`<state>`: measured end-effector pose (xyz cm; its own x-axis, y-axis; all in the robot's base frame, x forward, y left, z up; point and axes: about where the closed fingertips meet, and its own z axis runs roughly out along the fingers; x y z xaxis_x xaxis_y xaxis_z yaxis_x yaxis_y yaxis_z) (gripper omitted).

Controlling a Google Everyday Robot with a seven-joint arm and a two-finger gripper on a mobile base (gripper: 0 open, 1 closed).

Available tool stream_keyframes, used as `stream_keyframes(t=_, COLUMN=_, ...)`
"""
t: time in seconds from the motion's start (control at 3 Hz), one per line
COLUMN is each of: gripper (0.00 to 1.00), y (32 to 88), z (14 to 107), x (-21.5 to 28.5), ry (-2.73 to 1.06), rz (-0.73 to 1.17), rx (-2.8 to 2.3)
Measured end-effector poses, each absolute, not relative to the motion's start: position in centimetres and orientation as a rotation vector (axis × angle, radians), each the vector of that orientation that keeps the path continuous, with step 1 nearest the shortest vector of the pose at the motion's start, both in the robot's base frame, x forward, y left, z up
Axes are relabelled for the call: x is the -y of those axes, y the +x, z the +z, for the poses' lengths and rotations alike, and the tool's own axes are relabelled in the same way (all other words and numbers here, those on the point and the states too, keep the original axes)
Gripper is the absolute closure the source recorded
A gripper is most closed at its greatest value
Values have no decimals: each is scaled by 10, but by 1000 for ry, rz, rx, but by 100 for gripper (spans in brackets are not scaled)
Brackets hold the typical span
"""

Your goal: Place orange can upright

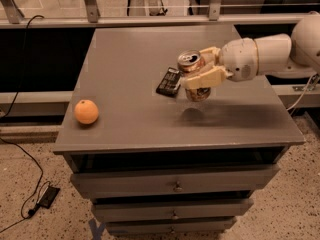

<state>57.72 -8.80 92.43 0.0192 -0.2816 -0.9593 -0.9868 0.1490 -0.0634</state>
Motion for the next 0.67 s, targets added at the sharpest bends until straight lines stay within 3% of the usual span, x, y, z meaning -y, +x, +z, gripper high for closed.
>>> stream_keyframes(t=0.33, gripper=100, y=549, z=932, x=97, ry=-1109, rz=1119, rx=-1292)
stream_keyframes(t=0.67, gripper=83, y=542, z=942, x=98, ry=-1077, rz=1157, rx=-1256)
